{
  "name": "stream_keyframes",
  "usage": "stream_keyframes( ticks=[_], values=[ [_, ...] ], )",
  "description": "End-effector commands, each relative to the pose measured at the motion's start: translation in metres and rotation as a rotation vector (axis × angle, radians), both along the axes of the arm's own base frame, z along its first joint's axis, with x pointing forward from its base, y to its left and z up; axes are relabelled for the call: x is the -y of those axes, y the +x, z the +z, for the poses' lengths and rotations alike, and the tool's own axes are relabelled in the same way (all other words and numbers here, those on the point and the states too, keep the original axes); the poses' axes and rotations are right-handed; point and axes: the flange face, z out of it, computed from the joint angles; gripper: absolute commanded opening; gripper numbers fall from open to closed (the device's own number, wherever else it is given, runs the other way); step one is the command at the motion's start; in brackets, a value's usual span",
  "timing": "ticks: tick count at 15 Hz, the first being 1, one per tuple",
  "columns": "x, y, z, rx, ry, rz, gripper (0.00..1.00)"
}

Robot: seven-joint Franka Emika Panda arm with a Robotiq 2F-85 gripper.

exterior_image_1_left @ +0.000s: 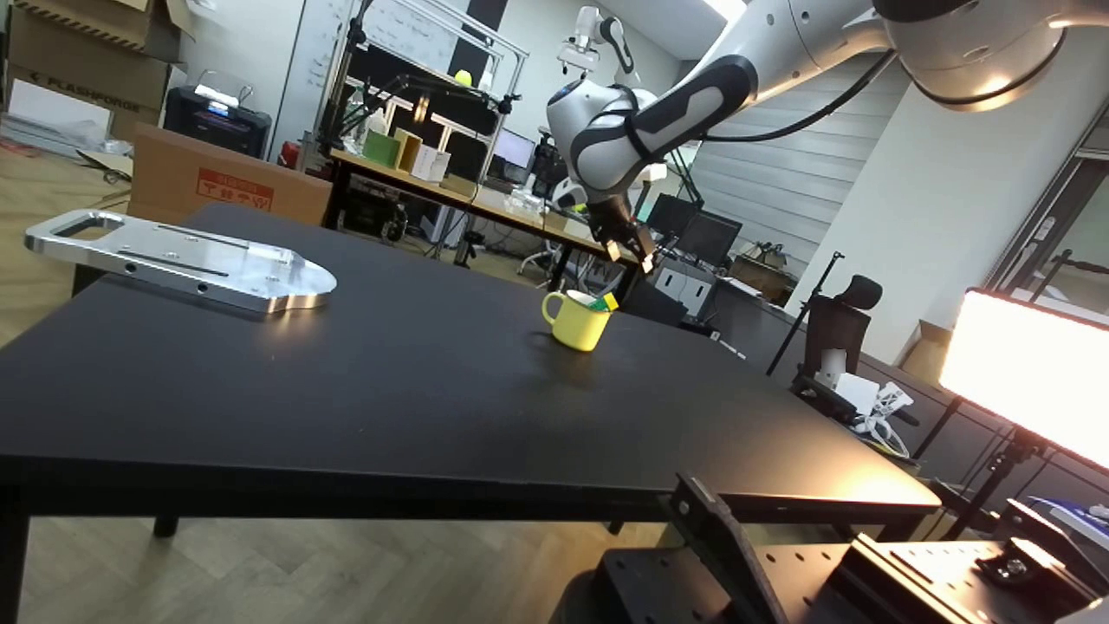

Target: Put the glue stick inside the yellow mug then take it out

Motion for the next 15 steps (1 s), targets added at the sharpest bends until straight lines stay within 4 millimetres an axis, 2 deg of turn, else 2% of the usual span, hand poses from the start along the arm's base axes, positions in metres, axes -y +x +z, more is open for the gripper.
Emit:
stream_keyframes(
  ticks=[1,5,11,15],
  values=[
    [0.021,0.009,-0.001,-0.024,0.185,-0.088,1.0],
    [0.027,0.013,0.006,-0.015,0.421,-0.108,1.0],
    [0.026,0.017,0.039,0.072,0.755,-0.089,1.0],
    [0.045,0.004,0.051,0.071,0.856,-0.108,1.0]
  ],
)
